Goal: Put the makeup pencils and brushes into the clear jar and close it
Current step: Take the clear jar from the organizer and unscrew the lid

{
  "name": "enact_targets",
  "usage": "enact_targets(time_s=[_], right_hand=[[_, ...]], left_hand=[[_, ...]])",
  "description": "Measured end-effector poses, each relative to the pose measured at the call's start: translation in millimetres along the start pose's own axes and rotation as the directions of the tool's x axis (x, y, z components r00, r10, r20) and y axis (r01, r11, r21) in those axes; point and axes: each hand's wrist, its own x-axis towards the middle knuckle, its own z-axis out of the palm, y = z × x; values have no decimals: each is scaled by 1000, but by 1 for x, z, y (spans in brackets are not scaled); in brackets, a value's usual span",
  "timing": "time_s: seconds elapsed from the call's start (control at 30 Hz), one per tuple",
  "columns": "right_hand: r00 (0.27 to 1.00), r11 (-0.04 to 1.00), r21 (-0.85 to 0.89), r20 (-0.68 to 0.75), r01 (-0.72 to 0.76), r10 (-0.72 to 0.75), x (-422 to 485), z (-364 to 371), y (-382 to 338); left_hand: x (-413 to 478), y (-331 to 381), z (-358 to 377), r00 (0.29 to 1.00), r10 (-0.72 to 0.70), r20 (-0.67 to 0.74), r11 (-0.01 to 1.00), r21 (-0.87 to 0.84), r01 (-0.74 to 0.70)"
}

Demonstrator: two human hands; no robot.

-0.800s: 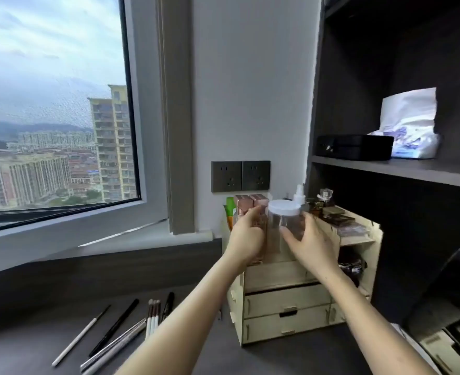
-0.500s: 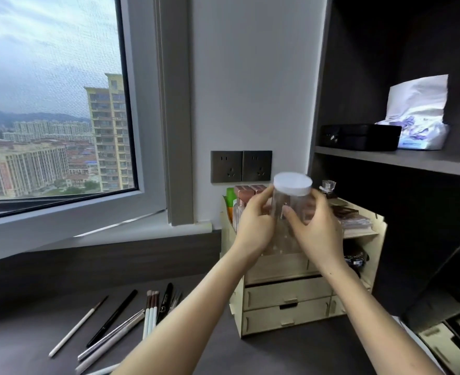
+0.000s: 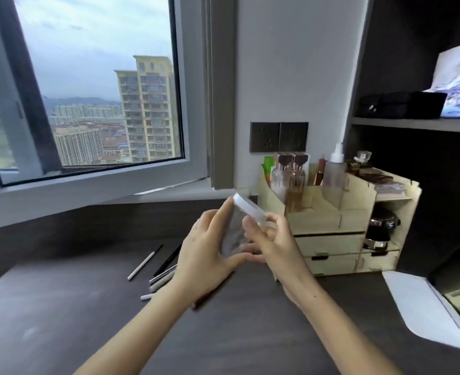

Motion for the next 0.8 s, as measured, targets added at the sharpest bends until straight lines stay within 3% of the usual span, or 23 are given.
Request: enact_targets(time_s=[0.07, 0.17, 0.43, 0.5, 0.6, 0.73, 0.8], right_hand=[[999, 976, -214, -14, -31, 28, -4, 11, 10], [998, 866, -497, 41, 58, -44, -2, 20, 12], [910, 918, -384, 408, 99, 73, -16, 28, 22], [883, 921, -365, 467, 138, 52, -22, 27, 26], [844, 888, -384, 536, 251, -7, -30, 26, 25], [682, 854, -398, 728, 336, 71, -36, 14, 16], [688, 881, -344, 725, 323, 31, -35, 5, 12]], left_hand=[[-27, -14, -6, 1000, 7, 4, 1000, 3, -7], [-54, -26, -22, 997, 68, 40, 997, 39, -70], [-75, -42, -63, 975, 70, 212, 997, 20, -76], [-81, -41, -67, 950, -40, 311, 990, -119, 81], [-91, -40, -72, 884, -155, 441, 871, -361, 333], [-97, -52, -80, 662, -141, 736, 654, -433, 620], [-100, -58, -79, 652, -138, 746, 552, -488, 676]])
